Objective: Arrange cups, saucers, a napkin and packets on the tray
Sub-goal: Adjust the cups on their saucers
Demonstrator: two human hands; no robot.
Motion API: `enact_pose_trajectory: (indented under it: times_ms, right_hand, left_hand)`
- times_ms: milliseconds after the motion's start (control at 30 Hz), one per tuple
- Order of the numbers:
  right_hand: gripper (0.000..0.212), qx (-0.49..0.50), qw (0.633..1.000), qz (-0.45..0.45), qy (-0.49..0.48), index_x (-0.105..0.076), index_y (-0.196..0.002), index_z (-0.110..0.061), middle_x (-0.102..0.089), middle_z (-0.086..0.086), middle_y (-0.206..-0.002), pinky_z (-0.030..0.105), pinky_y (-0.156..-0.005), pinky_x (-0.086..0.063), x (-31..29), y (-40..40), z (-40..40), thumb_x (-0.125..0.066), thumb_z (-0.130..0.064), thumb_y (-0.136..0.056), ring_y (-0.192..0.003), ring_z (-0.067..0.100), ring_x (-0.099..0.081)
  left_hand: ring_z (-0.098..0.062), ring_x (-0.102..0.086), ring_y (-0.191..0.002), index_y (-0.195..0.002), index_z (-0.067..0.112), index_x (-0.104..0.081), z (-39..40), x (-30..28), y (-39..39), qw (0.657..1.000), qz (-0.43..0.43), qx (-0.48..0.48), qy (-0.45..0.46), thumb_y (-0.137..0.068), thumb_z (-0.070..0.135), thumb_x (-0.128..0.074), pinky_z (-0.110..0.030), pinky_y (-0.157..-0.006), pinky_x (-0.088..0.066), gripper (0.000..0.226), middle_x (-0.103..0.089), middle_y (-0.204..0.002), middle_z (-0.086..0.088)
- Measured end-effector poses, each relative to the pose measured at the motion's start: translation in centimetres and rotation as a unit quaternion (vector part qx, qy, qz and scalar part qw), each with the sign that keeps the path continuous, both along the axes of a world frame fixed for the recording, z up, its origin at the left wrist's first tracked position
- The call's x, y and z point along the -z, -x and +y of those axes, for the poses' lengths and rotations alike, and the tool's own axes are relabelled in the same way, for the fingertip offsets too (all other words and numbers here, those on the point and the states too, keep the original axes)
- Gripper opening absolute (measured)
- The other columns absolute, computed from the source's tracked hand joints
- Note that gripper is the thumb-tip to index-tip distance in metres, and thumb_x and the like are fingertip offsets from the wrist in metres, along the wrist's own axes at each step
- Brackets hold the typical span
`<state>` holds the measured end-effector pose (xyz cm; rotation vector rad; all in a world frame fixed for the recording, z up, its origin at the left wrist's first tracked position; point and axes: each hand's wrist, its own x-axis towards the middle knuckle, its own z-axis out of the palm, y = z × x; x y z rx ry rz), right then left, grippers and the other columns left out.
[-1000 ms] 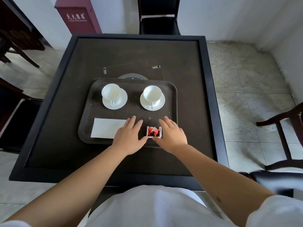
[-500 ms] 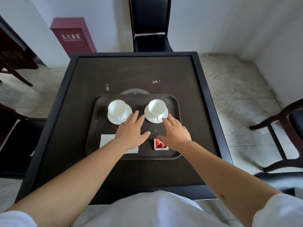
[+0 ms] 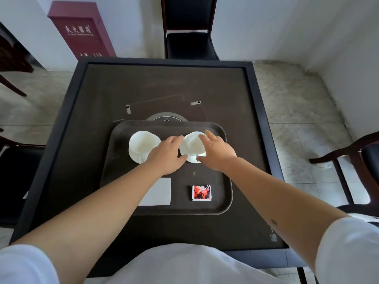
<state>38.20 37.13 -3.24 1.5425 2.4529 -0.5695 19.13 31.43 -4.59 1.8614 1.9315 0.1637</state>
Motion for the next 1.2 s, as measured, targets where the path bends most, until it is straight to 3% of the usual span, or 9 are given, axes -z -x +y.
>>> enact_pose_trajectory:
  times_ms: [167, 267, 400, 500, 667, 833, 967, 1100, 1200]
  right_hand:
    - [0.097, -0.009, 0.998, -0.03, 0.062, -0.012, -0.153, -0.026, 0.004, -0.005, -0.163, 0.046, -0.09, -0.049, 0.6, 1.2, 3.3, -0.076, -0.025, -0.081, -0.14, 0.03, -0.027]
    - [0.104, -0.064, 0.992, -0.052, 0.094, -0.003, -0.155, -0.028, 0.013, -0.006, -0.163, 0.04, -0.089, -0.05, 0.7, 1.8, 5.0, -0.076, -0.022, -0.082, -0.139, 0.032, -0.032]
    - [0.101, -0.132, 0.982, -0.074, 0.109, -0.012, -0.155, -0.027, -0.013, -0.003, -0.163, 0.038, -0.091, -0.049, 0.5, 2.4, 6.3, -0.078, -0.023, -0.08, -0.134, 0.03, -0.042]
    - [0.099, -0.145, 0.981, -0.077, 0.099, -0.016, -0.154, -0.027, -0.029, -0.003, -0.157, 0.041, -0.086, -0.053, 0.5, 2.4, 6.6, -0.079, -0.026, -0.078, -0.123, 0.029, -0.052]
    - [0.097, -0.104, 0.99, -0.068, 0.067, -0.02, -0.152, -0.03, -0.041, -0.005, -0.148, 0.037, -0.071, -0.05, 1.0, 2.4, 6.1, -0.079, -0.041, -0.075, -0.117, 0.029, -0.055]
    - [0.088, -0.024, 0.998, -0.046, 0.046, -0.033, -0.141, -0.021, -0.052, 0.002, -0.134, 0.036, -0.063, -0.045, 1.7, 2.4, 4.8, -0.075, -0.056, -0.073, -0.107, 0.03, -0.06]
    - [0.078, -0.017, 0.998, -0.035, 0.056, -0.035, -0.136, -0.018, -0.055, 0.005, -0.124, 0.035, -0.06, -0.044, 1.7, 2.3, 4.4, -0.071, -0.055, -0.077, -0.097, 0.031, -0.061]
    - [0.039, -0.014, 0.998, -0.056, 0.035, -0.052, -0.127, -0.026, -0.061, 0.003, -0.114, 0.03, -0.055, -0.038, 0.4, 1.7, 6.3, -0.053, -0.046, -0.093, -0.086, 0.026, -0.056]
    - [0.023, -0.005, 0.999, -0.036, 0.007, -0.063, -0.114, -0.024, -0.061, 0.004, -0.109, 0.033, -0.066, -0.044, -0.2, 2.1, 7.3, -0.05, -0.033, -0.097, -0.09, 0.029, -0.058]
  left_hand:
    - [-0.024, -0.054, -0.119, -0.145, 0.019, -0.038, 2.2, 1.2, -0.9, 0.964, -0.202, -0.138, 0.103, -0.094, 0.032, -0.061, -0.032, -0.09, -0.041, 0.058, -0.054, -0.139, -0.003]
    - [-0.024, -0.057, -0.113, -0.142, 0.019, -0.042, 3.1, 1.6, -1.4, 0.952, -0.228, -0.154, 0.135, -0.093, 0.031, -0.064, -0.035, -0.094, -0.045, 0.055, -0.06, -0.13, -0.001]
    - [-0.026, -0.065, -0.098, -0.129, 0.019, -0.051, 3.8, 2.2, -2.0, 0.936, -0.261, -0.183, 0.148, -0.089, 0.019, -0.067, -0.046, -0.09, -0.054, 0.043, -0.068, -0.108, -0.002]
    - [-0.019, -0.071, -0.083, -0.118, 0.021, -0.054, 4.2, 2.6, -2.1, 0.921, -0.276, -0.223, 0.161, -0.088, 0.013, -0.065, -0.036, -0.074, -0.061, 0.034, -0.069, -0.094, 0.001]
    - [-0.013, -0.074, -0.074, -0.124, 0.016, -0.056, 4.2, 3.1, -2.0, 0.859, -0.381, -0.3, 0.165, -0.092, 0.008, -0.061, -0.024, -0.058, -0.056, 0.033, -0.066, -0.101, 0.0]
    - [-0.018, -0.063, -0.102, -0.131, 0.025, -0.055, 3.4, 3.3, -2.0, 0.875, -0.376, -0.264, 0.151, -0.094, 0.02, -0.062, -0.029, -0.071, -0.054, 0.038, -0.065, -0.115, 0.007]
    - [-0.022, -0.063, -0.099, -0.126, 0.026, -0.055, 3.8, 3.3, -2.2, 0.884, -0.35, -0.274, 0.148, -0.092, 0.015, -0.064, -0.028, -0.063, -0.056, 0.037, -0.066, -0.109, 0.004]
    - [-0.026, -0.064, -0.1, -0.125, 0.024, -0.059, 4.5, 3.0, -2.3, 0.908, -0.309, -0.246, 0.14, -0.092, 0.013, -0.061, -0.038, -0.071, -0.061, 0.034, -0.068, -0.106, -0.002]
    - [-0.026, -0.06, -0.106, -0.136, 0.025, -0.056, 4.9, 2.9, -2.1, 0.954, -0.229, -0.153, 0.117, -0.095, 0.015, -0.057, -0.041, -0.086, -0.055, 0.042, -0.065, -0.122, -0.004]
